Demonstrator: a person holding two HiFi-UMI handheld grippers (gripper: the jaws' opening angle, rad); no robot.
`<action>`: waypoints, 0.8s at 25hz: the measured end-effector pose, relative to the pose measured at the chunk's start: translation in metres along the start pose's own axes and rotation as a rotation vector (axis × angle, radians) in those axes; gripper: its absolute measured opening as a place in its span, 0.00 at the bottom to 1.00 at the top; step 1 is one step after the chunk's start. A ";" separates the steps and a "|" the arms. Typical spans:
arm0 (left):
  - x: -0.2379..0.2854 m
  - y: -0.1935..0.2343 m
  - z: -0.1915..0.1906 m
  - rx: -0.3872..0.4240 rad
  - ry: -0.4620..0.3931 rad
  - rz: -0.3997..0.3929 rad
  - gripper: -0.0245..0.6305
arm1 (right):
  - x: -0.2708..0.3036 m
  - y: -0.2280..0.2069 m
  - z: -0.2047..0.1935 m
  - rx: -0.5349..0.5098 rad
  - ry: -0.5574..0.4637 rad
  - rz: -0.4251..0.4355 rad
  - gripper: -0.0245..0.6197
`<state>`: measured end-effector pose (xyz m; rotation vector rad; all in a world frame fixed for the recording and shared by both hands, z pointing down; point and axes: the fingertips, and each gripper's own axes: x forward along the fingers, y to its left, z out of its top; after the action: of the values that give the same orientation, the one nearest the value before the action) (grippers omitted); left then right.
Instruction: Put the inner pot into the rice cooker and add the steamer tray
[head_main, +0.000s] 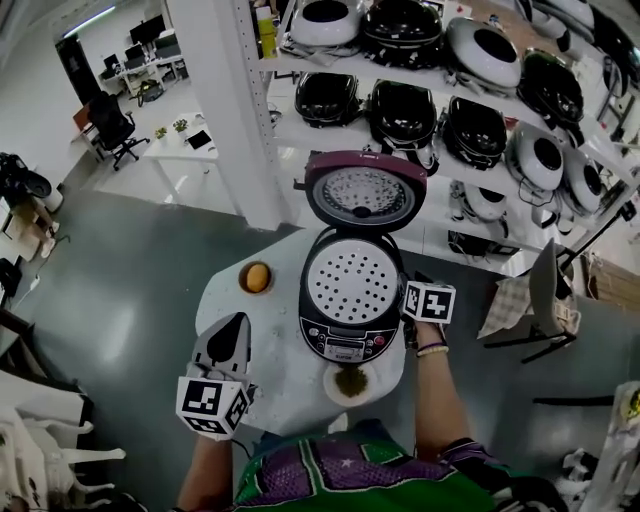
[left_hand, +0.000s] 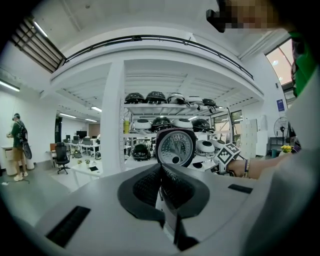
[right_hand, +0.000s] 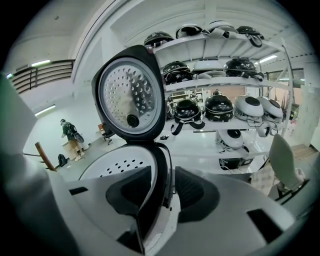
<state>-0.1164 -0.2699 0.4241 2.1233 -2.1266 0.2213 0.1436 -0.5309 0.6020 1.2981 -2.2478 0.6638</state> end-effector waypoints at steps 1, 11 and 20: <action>0.001 0.001 0.001 -0.001 -0.006 -0.011 0.07 | -0.007 -0.006 -0.004 0.011 -0.003 -0.016 0.26; 0.002 -0.007 0.019 0.017 -0.057 -0.148 0.07 | -0.095 -0.041 -0.037 0.091 -0.057 -0.125 0.26; -0.031 0.003 0.036 0.005 -0.099 -0.209 0.07 | -0.170 -0.028 -0.046 0.082 -0.125 -0.189 0.30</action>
<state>-0.1189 -0.2463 0.3831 2.3839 -1.9344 0.1015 0.2513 -0.4026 0.5399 1.6101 -2.1778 0.6264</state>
